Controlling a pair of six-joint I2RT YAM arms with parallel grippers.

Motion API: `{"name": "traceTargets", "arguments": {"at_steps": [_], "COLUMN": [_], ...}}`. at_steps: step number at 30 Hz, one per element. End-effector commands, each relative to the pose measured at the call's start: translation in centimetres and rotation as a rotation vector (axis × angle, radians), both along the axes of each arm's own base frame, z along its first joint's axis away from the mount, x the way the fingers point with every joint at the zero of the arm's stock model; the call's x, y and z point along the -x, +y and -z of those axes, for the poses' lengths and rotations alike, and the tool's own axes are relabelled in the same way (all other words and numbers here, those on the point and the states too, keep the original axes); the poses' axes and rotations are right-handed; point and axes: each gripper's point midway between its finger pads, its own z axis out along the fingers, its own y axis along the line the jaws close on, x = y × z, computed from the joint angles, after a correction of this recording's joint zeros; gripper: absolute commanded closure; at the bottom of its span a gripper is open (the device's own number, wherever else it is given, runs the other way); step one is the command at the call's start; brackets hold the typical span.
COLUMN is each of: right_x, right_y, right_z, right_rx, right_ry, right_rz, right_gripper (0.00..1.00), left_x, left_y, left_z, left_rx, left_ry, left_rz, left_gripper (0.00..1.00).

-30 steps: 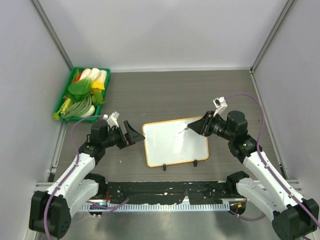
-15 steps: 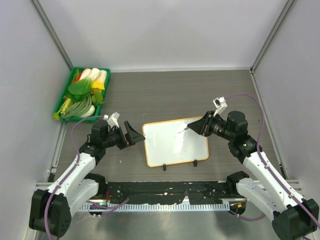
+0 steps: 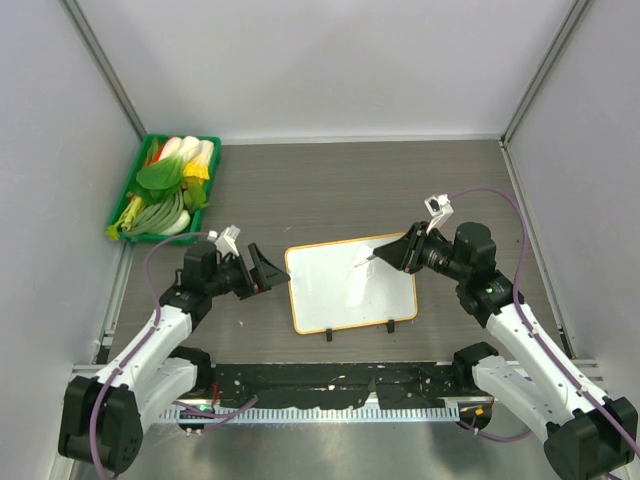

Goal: Write a sentence on the whiteboard
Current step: Hold the whiteboard on the whiteboard stand.

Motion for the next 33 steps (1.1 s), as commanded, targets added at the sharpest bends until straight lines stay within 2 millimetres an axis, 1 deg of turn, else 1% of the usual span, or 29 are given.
{"name": "traceTargets", "arguments": {"at_steps": [1, 4, 5, 8, 9, 10, 11, 13, 19, 20, 21, 22, 23, 27, 33], "right_x": [0.1, 0.1, 0.2, -0.2, -0.2, -0.4, -0.4, -0.7, -0.8, -0.4, -0.6, -0.3, -0.5, -0.4, -0.7], "right_y": [0.3, 0.7, 0.9, 1.4, 1.6, 1.7, 2.0, 2.4, 4.9, 5.5, 5.7, 6.2, 6.4, 7.2, 8.1], "right_z": [-1.7, -2.1, -1.9, -1.8, -2.2, -2.0, -2.4, -2.5, -2.7, -2.9, -2.8, -3.1, -3.1, -3.2, -2.8], "right_rx": [-0.018, -0.033, -0.041, -0.054, -0.058, -0.054, -0.054, -0.047, -0.029, -0.032, -0.027, -0.031, -0.03, -0.027, -0.008], "right_ry": [-0.098, -0.097, -0.084, -0.072, -0.079, -0.071, -0.078, -0.082, -0.094, -0.1, -0.101, -0.11, -0.114, -0.123, -0.129], "right_rz": [-0.038, -0.058, -0.065, -0.076, -0.082, -0.079, -0.086, -0.081, -0.11, -0.127, -0.117, -0.129, -0.122, -0.123, -0.101], "right_gripper": [0.99, 0.99, 0.99, 0.99, 0.99, 0.99, 0.99, 0.99, 0.99, 0.99, 0.99, 0.99, 0.99, 0.99, 0.99], "left_x": [-0.8, -1.5, -1.7, -2.3, -2.4, -2.5, -2.8, -2.9, -3.3, -3.2, -3.3, -3.5, -3.7, -3.6, -2.4], "left_y": [-0.3, -0.8, -0.9, -1.6, -1.8, -2.2, -2.4, -2.9, -4.1, -4.3, -4.3, -4.3, -4.2, -4.3, -5.2], "left_z": [-0.5, -1.1, -1.0, -1.6, -1.8, -2.0, -2.2, -2.4, -3.0, -3.0, -3.0, -2.9, -2.6, -2.1, -1.3], "left_rx": [0.014, 0.04, 0.046, 0.079, 0.091, 0.101, 0.109, 0.121, 0.159, 0.165, 0.169, 0.165, 0.153, 0.141, 0.146], "left_ry": [-0.051, -0.086, -0.087, -0.118, -0.129, -0.135, -0.151, -0.172, -0.228, -0.237, -0.244, -0.26, -0.269, -0.309, -0.35], "left_rz": [0.016, 0.033, 0.037, 0.06, 0.073, 0.085, 0.093, 0.117, 0.178, 0.187, 0.189, 0.177, 0.163, 0.167, 0.236], "left_gripper": [0.07, 0.08, 0.08, 0.09, 0.1, 0.1, 0.1, 0.11, 0.14, 0.14, 0.16, 0.21, 0.22, 0.22, 0.24]}}
